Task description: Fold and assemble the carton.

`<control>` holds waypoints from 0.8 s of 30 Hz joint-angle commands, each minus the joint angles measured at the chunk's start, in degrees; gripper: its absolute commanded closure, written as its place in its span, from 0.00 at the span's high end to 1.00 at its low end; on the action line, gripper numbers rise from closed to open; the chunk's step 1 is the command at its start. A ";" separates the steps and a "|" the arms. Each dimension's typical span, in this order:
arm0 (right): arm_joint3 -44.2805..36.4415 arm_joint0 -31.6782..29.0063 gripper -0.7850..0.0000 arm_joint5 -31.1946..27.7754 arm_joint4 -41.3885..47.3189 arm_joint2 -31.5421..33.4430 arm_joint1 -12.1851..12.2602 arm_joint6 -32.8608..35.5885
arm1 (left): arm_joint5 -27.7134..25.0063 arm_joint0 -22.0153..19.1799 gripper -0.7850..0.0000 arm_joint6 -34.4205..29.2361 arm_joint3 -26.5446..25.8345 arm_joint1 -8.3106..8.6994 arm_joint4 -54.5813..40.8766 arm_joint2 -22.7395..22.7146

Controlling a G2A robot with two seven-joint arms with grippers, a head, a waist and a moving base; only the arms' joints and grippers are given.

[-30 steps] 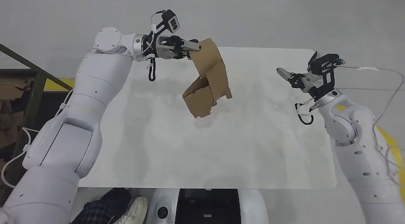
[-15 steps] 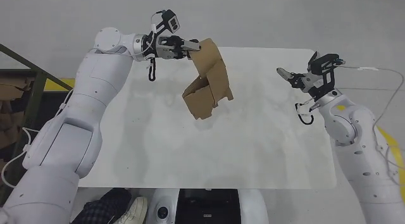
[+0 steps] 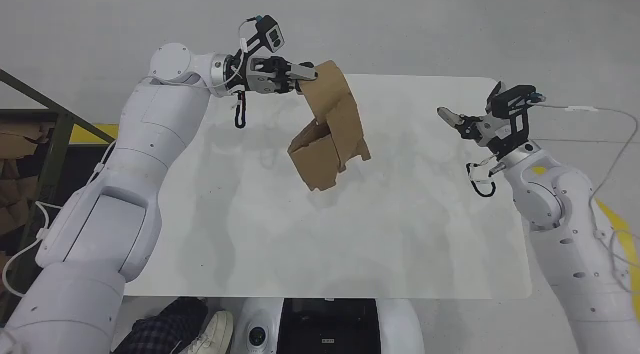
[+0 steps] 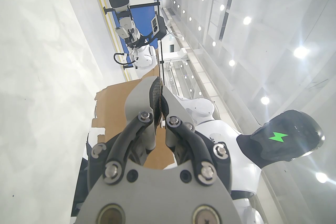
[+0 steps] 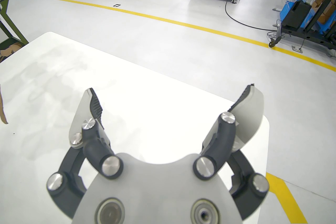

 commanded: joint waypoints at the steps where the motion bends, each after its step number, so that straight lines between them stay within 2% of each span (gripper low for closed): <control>1: 0.00 0.00 1.00 0.00 0.00 0.00 0.00 0.00 | 0.00 0.00 0.00 0.00 0.00 0.00 -0.01 0.00; 19: -0.05 -0.19 1.00 0.13 0.38 -0.01 -0.04 -0.02 | 0.00 0.00 0.00 0.00 0.00 0.00 -0.01 0.00; 24: 0.66 -0.48 1.00 -3.71 10.38 0.05 -0.25 5.08 | 0.00 0.00 0.00 0.00 0.00 0.00 -0.01 0.00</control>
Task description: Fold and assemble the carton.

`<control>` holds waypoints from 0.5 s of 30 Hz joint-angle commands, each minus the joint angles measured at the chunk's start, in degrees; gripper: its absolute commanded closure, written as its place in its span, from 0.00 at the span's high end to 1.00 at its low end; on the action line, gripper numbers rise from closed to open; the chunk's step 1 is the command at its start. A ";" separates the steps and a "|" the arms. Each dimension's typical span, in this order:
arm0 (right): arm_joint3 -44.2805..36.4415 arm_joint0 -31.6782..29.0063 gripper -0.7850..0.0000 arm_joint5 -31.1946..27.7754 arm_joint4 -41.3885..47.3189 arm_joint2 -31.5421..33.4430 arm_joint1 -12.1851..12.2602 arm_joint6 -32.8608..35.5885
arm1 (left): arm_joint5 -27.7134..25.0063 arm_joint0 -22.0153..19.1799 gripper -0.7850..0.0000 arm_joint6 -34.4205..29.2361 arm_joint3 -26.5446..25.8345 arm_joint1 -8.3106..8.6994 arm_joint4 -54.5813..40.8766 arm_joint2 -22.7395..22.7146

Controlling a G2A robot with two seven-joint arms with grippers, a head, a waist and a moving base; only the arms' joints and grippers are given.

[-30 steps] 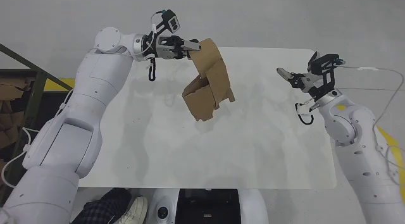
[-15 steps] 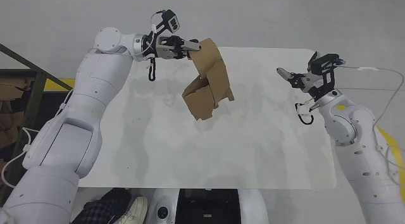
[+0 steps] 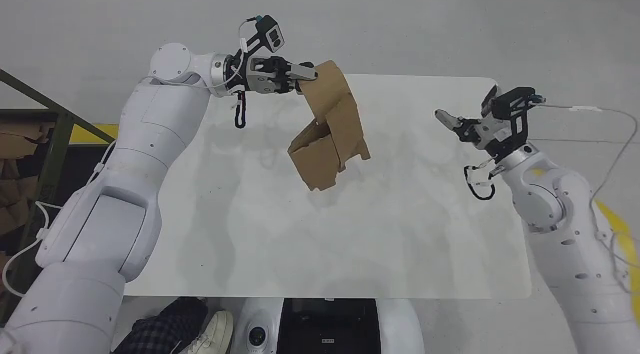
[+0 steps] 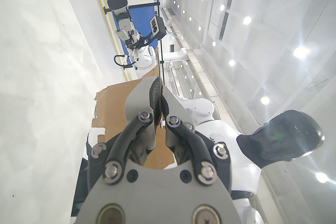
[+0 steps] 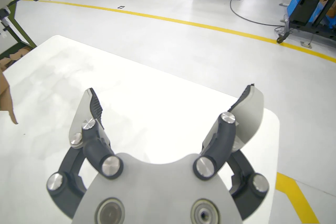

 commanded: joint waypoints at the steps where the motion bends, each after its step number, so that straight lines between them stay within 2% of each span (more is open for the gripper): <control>1: 0.50 0.15 1.00 -1.88 5.75 -0.16 -0.08 3.57 | 0.00 0.00 0.00 0.00 0.00 0.00 -0.01 0.00; 10: 1.47 0.70 1.00 -4.94 27.20 -3.34 -0.60 18.46 | 0.00 0.00 0.00 0.00 0.00 0.00 -0.01 0.00; 15: 1.92 0.40 1.00 -5.46 40.44 -6.01 -1.10 24.36 | 0.00 0.00 0.00 0.00 0.00 0.00 -0.01 0.00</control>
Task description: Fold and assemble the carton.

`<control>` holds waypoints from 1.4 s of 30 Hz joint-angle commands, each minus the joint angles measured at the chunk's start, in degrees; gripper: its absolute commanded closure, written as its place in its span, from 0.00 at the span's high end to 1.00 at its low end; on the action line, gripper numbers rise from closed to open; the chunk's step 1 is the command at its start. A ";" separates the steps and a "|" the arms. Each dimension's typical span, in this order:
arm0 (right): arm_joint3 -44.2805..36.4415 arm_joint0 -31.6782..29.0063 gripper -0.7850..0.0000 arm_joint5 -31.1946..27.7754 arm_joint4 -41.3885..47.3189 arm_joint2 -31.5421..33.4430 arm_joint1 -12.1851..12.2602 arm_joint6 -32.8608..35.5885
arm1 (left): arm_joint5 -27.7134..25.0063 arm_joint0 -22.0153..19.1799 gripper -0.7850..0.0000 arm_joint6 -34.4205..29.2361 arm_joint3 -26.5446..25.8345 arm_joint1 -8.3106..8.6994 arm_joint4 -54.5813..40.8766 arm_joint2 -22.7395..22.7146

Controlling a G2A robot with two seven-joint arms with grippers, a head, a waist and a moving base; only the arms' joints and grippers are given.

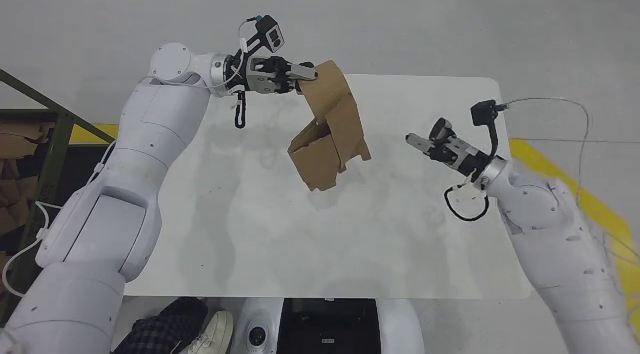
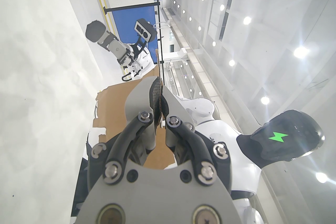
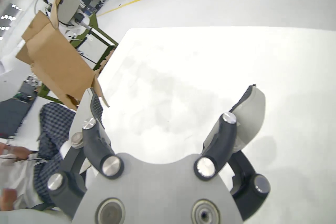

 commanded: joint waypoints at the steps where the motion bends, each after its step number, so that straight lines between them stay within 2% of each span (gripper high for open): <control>1: 0.14 -0.11 1.00 -0.07 5.45 -0.80 -0.14 2.17 | 0.00 0.00 0.00 0.00 0.00 0.00 -0.01 0.00; 9: -1.57 -1.91 1.00 -2.97 14.61 -4.76 -0.82 5.23 | 0.00 0.00 0.00 0.00 0.00 0.00 -0.01 0.00; 28: -2.39 -2.47 1.00 -2.62 12.81 -7.30 -1.40 3.42 | 0.00 0.00 0.00 0.00 0.00 0.00 -0.01 0.00; 42: 5.21 4.21 1.00 -3.80 20.56 -16.73 -4.72 0.03 | 0.00 0.00 0.00 0.00 0.00 0.00 -0.01 0.00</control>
